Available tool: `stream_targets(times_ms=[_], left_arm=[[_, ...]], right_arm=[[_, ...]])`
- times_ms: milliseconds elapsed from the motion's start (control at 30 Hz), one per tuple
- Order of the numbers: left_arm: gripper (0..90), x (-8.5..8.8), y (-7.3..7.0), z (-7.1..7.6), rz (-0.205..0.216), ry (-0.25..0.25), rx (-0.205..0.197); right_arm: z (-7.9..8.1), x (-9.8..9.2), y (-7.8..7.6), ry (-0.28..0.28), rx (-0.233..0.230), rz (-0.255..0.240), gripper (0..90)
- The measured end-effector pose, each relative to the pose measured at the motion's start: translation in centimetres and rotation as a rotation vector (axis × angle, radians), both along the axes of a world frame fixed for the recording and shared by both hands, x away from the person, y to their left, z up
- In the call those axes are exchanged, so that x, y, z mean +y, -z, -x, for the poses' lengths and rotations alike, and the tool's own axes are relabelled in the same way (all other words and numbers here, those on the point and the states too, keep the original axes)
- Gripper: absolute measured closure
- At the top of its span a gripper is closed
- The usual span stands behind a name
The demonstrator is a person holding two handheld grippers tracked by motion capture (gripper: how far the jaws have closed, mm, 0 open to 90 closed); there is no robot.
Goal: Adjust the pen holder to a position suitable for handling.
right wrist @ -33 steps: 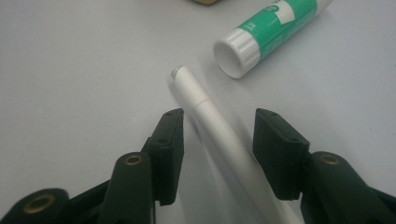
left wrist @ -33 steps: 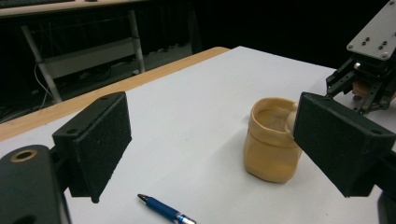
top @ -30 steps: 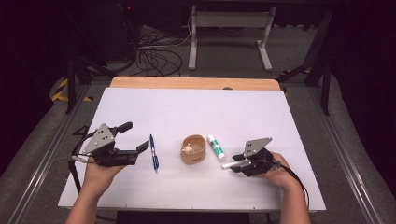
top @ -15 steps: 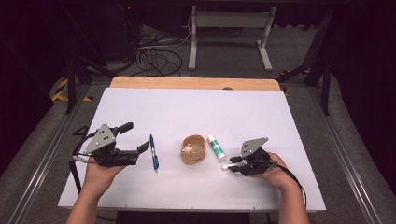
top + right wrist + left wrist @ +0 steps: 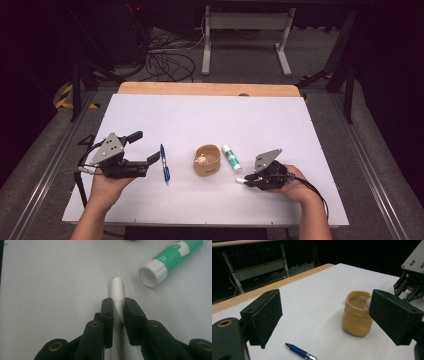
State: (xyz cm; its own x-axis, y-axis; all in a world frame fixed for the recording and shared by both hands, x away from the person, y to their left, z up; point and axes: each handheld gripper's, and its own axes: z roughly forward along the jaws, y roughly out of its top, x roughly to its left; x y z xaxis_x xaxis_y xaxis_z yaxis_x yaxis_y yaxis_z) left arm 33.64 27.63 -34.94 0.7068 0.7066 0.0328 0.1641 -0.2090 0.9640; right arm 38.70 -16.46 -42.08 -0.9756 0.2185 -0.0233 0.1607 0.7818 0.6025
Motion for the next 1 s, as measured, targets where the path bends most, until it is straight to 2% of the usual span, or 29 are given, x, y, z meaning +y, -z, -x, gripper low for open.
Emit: stream_targets(times_ms=[233,333,500,600,667,867,1000], left_arm=[[12.3,-0.1,0.0,0.0,-0.002,0.005,-0.002],[12.4,-0.3,0.1,0.1,-0.003,0.007,-0.005],[12.5,-0.7,0.2,0.1,-0.014,0.016,-0.006],[12.5,-0.9,0.3,0.1,-0.02,0.02,-0.004],[12.5,-1.0,0.3,0.1,-0.019,0.023,-0.003],[12.7,-1.3,0.4,0.1,-0.032,0.03,-0.004],[13.0,-1.9,0.6,0.2,-0.036,0.041,-0.003]], right_arm=[[0.2,0.5,-0.3,0.012,-0.007,0.043,78.4],[0.3,0.8,-0.4,0.042,0.007,0.056,78.5],[0.2,0.8,-0.4,0.06,0.017,0.048,79.3],[0.2,0.7,-0.3,0.067,0.021,0.024,79.5],[0.1,0.8,-0.3,0.053,0.013,0.001,79.5],[0.2,1.3,-0.9,0.047,0.005,-0.124,79.5],[0.1,1.5,-1.1,0.086,0.012,-0.191,79.5]])
